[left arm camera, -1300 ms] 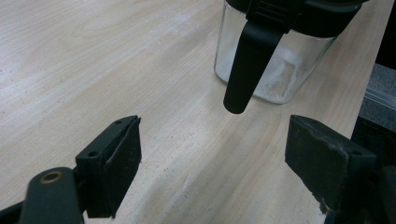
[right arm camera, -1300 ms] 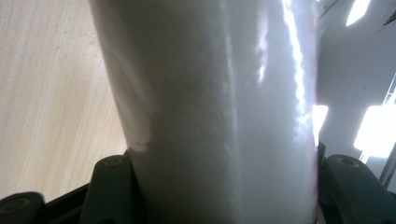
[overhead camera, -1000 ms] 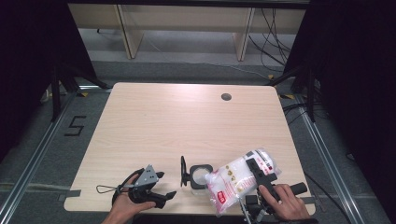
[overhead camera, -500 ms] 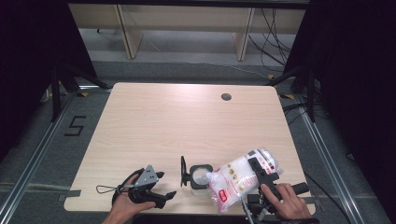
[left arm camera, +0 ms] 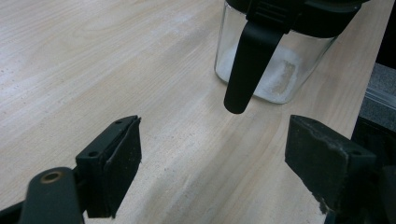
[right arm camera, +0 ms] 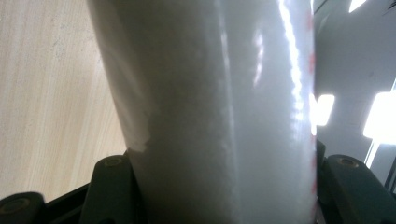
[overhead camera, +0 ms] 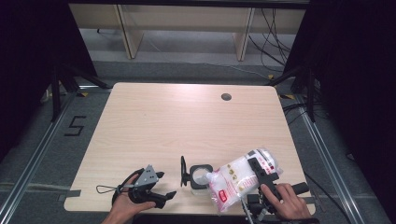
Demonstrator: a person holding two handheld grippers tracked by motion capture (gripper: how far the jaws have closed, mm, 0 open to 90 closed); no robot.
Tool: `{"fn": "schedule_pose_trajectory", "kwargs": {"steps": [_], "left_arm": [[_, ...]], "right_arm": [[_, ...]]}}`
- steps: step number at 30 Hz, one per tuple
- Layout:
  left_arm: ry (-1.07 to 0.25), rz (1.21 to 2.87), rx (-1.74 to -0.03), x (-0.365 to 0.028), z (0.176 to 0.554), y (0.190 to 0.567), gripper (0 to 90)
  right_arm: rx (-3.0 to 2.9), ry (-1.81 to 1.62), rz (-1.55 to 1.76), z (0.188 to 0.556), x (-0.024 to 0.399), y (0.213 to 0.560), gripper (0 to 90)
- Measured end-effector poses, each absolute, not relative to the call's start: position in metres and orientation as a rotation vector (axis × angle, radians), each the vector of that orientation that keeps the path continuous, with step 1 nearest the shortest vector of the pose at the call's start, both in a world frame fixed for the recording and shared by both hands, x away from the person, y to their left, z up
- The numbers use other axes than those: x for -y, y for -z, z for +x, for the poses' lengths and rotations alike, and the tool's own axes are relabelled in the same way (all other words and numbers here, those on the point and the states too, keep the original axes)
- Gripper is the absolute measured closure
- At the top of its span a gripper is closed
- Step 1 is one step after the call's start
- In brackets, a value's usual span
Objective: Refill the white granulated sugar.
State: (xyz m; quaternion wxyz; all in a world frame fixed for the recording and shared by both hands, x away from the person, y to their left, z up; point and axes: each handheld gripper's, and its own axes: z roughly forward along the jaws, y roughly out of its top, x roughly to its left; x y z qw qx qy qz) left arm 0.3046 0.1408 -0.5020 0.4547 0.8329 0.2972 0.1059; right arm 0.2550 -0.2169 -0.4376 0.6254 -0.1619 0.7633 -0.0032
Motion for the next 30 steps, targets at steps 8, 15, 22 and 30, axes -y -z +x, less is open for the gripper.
{"fn": "schedule_pose_trajectory", "kwargs": {"steps": [8,15,22,30], "left_arm": [[-0.274,2.062,-0.706,-0.1415,0.3059,0.5018,18.0],[-0.273,2.064,-0.719,-0.1418,0.3055,0.5016,18.0],[-0.275,2.068,-0.701,-0.1422,0.3067,0.5014,18.0],[-0.297,2.119,-0.666,-0.1446,0.3089,0.5002,18.0]], "right_arm": [[-1.743,0.014,-0.426,0.2545,0.2125,0.4350,43.8],[-1.769,0.000,-0.371,0.2539,0.2168,0.4346,43.9],[-1.770,0.019,-0.382,0.2529,0.2155,0.4328,43.9],[-1.759,0.000,-0.384,0.2540,0.2164,0.4340,43.9]]}}
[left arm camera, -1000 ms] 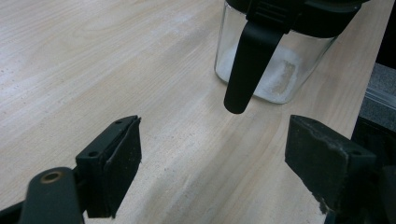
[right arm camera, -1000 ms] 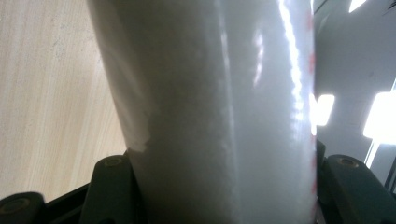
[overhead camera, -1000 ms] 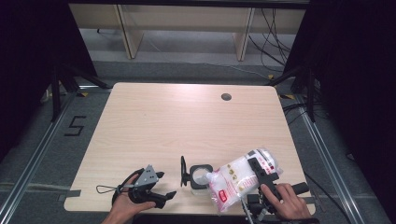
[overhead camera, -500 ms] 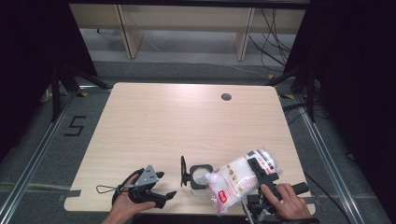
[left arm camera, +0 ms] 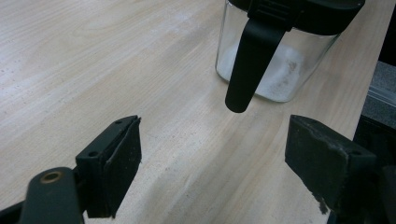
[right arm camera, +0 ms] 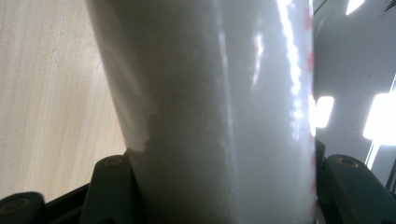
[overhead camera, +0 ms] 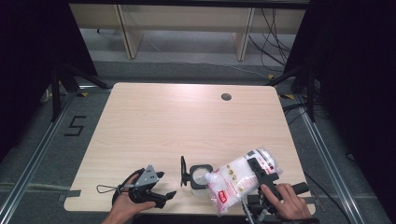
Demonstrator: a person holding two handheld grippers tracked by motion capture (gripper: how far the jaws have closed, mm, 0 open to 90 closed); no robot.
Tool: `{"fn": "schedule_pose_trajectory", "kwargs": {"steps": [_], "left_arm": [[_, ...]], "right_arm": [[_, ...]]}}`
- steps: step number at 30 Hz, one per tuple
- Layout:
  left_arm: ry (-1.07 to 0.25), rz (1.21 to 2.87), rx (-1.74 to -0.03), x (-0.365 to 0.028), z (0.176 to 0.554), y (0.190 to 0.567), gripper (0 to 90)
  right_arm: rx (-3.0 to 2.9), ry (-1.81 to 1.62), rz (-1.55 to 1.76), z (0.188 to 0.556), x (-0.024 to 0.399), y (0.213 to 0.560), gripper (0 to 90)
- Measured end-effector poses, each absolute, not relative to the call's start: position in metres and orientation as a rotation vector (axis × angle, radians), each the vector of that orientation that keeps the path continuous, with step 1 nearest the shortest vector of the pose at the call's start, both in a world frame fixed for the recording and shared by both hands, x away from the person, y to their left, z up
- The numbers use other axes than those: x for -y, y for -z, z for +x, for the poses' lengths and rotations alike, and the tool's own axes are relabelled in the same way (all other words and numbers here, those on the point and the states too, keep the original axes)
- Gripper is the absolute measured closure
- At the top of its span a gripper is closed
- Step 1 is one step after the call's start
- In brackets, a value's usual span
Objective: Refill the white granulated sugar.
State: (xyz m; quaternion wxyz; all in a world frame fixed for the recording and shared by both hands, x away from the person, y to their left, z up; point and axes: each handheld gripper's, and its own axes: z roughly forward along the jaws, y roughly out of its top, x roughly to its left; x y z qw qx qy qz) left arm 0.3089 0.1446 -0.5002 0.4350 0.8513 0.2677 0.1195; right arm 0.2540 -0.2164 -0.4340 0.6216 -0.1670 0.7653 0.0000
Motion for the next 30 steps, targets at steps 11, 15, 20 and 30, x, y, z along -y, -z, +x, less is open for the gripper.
{"fn": "schedule_pose_trajectory", "kwargs": {"steps": [11,15,20,30], "left_arm": [[-0.254,2.059,-0.734,-0.1398,0.3076,0.5030,18.0],[-0.276,2.092,-0.702,-0.1415,0.3101,0.5024,18.0],[-0.272,2.083,-0.703,-0.1397,0.3097,0.5029,18.1],[-0.271,2.100,-0.701,-0.1422,0.3077,0.5021,18.2]], "right_arm": [[-1.757,-0.008,-0.374,0.2549,0.2185,0.4356,43.9],[-1.742,-0.012,-0.400,0.2564,0.2177,0.4356,43.9],[-1.767,0.002,-0.363,0.2548,0.2198,0.4360,43.9],[-1.748,0.015,-0.390,0.2532,0.2173,0.4317,43.9]]}}
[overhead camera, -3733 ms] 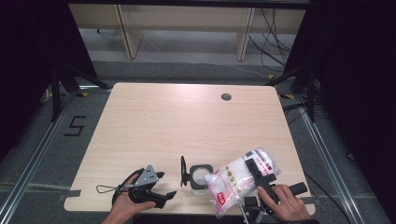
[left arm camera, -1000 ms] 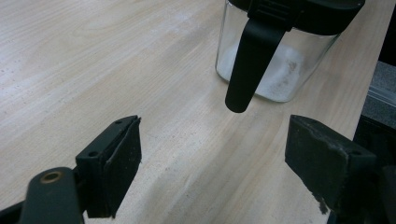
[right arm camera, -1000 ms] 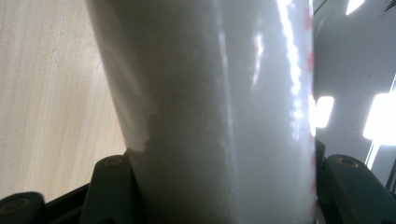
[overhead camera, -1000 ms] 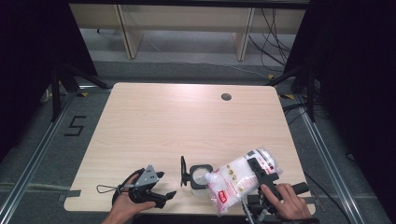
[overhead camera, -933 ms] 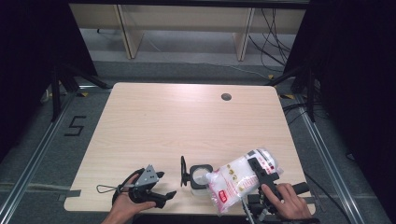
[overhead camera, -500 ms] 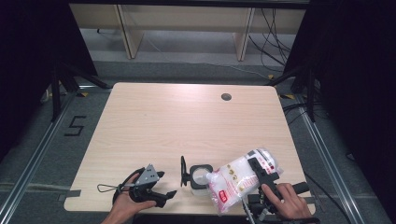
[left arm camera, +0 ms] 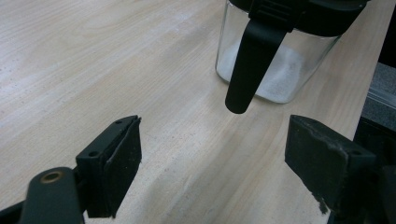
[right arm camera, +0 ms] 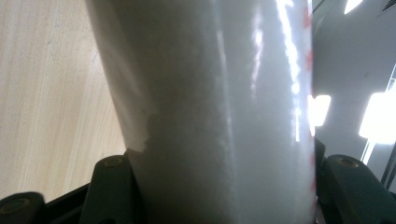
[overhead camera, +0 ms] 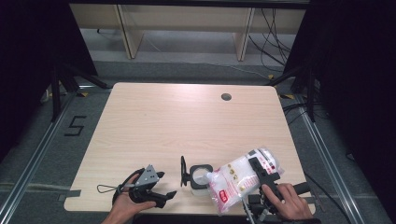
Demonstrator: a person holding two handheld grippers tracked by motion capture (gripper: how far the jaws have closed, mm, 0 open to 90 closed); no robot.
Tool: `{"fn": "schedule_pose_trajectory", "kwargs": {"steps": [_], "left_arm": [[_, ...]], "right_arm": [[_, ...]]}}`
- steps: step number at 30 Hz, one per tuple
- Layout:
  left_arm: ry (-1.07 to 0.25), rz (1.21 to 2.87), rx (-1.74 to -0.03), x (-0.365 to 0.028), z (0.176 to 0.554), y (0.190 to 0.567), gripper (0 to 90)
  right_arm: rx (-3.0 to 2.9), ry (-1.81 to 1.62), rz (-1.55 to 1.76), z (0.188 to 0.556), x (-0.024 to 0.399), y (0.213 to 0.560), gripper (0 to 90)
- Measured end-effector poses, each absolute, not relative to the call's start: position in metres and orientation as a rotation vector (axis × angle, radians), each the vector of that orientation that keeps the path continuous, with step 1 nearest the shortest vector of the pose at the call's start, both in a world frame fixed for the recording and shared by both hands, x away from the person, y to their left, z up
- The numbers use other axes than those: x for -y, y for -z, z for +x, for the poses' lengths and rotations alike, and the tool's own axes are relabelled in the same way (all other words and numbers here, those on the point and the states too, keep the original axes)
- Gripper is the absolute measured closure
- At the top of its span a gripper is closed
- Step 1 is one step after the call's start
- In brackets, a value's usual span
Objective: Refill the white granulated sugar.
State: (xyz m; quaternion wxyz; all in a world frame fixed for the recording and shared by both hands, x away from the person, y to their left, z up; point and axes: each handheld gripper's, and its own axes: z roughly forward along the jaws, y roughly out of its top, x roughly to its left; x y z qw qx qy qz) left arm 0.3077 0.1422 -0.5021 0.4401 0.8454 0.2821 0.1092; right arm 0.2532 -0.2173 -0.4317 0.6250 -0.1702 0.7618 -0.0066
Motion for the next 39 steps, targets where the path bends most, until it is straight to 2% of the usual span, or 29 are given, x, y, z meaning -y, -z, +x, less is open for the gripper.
{"fn": "schedule_pose_trajectory", "kwargs": {"steps": [39], "left_arm": [[-0.275,2.069,-0.730,-0.1391,0.3069,0.5034,18.5]], "right_arm": [[-1.742,0.014,-0.379,0.2538,0.2155,0.4372,44.0]]}}
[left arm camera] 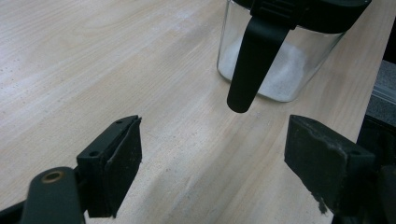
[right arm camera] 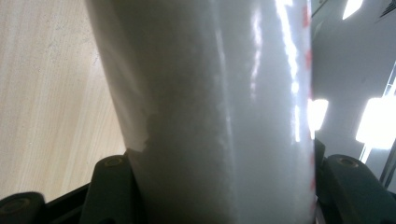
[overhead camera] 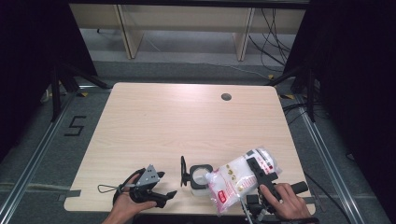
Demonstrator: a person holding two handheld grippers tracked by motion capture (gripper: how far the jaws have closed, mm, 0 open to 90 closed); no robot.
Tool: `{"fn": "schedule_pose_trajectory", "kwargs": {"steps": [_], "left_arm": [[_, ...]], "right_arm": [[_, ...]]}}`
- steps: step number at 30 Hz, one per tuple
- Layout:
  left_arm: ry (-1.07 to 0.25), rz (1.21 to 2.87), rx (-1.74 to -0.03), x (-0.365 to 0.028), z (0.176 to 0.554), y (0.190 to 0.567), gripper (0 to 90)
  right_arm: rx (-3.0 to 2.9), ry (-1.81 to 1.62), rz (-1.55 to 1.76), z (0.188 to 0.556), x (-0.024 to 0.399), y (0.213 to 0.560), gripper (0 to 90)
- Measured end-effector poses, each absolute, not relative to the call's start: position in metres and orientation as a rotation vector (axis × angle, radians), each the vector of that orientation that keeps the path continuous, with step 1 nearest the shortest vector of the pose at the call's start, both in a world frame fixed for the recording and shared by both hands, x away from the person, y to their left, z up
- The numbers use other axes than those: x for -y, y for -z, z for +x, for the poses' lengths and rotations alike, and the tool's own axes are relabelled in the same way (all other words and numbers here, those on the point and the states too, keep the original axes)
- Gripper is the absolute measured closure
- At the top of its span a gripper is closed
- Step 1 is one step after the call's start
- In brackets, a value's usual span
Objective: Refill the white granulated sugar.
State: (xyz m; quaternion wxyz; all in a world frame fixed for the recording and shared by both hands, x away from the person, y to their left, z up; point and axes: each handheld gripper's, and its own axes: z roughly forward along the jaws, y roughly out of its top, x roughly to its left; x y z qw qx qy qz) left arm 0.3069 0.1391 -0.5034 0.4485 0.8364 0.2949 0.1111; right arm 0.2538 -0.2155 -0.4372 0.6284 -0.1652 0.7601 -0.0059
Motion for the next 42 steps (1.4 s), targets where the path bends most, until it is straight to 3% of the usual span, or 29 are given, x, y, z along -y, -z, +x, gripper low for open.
{"fn": "schedule_pose_trajectory", "kwargs": {"steps": [42], "left_arm": [[-0.305,2.073,-0.693,-0.1412,0.3080,0.5008,18.6]], "right_arm": [[-1.704,0.000,-0.429,0.2547,0.2154,0.4357,44.2]]}}
